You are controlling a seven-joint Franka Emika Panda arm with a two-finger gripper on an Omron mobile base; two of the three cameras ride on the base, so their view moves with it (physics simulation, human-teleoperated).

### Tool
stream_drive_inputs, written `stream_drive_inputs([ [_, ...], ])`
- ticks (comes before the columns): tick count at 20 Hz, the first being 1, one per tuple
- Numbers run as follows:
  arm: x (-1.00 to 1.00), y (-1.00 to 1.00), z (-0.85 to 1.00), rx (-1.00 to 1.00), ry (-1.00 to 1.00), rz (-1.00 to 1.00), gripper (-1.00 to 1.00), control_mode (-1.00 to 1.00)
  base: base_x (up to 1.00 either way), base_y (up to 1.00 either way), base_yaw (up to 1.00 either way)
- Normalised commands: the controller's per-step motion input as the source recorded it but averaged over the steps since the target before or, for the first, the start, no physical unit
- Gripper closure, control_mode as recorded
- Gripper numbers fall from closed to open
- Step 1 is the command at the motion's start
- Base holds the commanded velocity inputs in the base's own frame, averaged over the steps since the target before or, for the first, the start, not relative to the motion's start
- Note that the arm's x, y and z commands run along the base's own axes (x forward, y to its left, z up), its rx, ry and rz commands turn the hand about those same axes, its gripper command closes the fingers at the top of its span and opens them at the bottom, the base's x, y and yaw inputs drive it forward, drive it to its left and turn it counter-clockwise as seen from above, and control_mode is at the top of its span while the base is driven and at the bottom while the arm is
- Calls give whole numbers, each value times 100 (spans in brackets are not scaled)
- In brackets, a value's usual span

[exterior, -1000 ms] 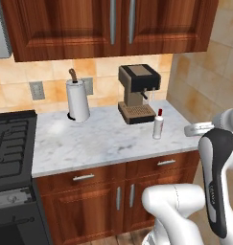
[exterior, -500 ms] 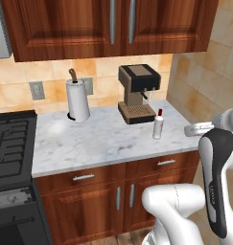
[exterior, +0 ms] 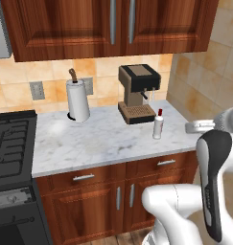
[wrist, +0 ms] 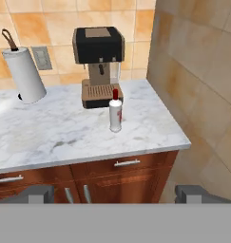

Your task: Place the drinks on the dining counter in a tight cluster.

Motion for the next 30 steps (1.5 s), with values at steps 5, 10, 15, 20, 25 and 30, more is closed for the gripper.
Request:
stream_drive_inputs([
  [5,-6,20,0,0,0,-26,-100,-100,0,0,0],
  [10,7,29,-1,0,0,-10,-100,-100,0,0,0],
  [15,12,45,-15,-1,-4,-8,-100,-100,0,0,0],
  [20,25,43,-25,-9,-17,-14,-100,-100,0,0,0],
  [25,46,32,-27,-8,-15,-25,-100,-100,0,0,0],
  [30,58,13,-26,0,-6,-19,-100,-100,0,0,0],
])
